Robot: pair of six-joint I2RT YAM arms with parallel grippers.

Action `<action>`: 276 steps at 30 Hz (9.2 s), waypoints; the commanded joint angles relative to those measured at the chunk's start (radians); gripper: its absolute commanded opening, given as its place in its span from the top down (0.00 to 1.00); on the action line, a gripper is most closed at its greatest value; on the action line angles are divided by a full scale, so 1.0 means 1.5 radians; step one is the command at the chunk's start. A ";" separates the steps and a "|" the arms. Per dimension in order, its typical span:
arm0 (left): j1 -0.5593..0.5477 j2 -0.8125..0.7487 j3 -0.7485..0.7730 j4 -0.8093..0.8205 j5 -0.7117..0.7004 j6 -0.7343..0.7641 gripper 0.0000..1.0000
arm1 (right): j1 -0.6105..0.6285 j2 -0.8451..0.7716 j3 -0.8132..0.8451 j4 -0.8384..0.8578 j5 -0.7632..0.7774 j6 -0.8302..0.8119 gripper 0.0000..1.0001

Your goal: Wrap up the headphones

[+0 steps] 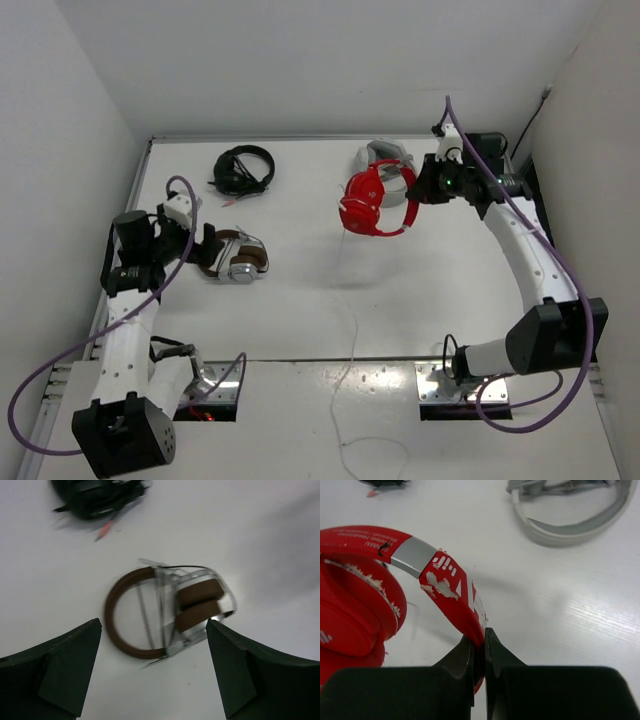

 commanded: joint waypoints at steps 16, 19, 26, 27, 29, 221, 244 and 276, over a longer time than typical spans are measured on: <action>-0.370 0.060 -0.167 0.462 0.175 -0.520 0.09 | 0.015 0.016 0.157 0.018 -0.141 0.073 1.00; -0.438 0.097 -0.186 0.541 0.117 -0.550 0.09 | 0.028 0.023 0.163 0.033 -0.158 0.087 1.00; -0.526 0.159 -0.233 0.686 0.030 -0.605 0.11 | 0.034 0.030 0.187 0.049 -0.170 0.113 1.00; -0.534 0.165 -0.241 0.695 0.024 -0.612 0.11 | 0.034 0.030 0.187 0.058 -0.170 0.123 1.00; -0.547 0.165 -0.248 0.716 0.016 -0.636 0.11 | 0.028 0.030 0.181 0.072 -0.170 0.133 1.00; -0.545 0.198 0.092 0.408 -0.294 -0.081 0.66 | 0.287 -0.007 0.054 -0.082 -0.128 -0.157 1.00; -0.455 0.301 -0.040 0.473 -0.083 -0.392 0.54 | 0.125 -0.042 0.066 0.065 -0.182 0.093 1.00; -0.481 0.582 0.019 0.570 -0.081 -0.392 0.51 | 0.105 -0.010 0.133 0.067 -0.156 0.138 1.00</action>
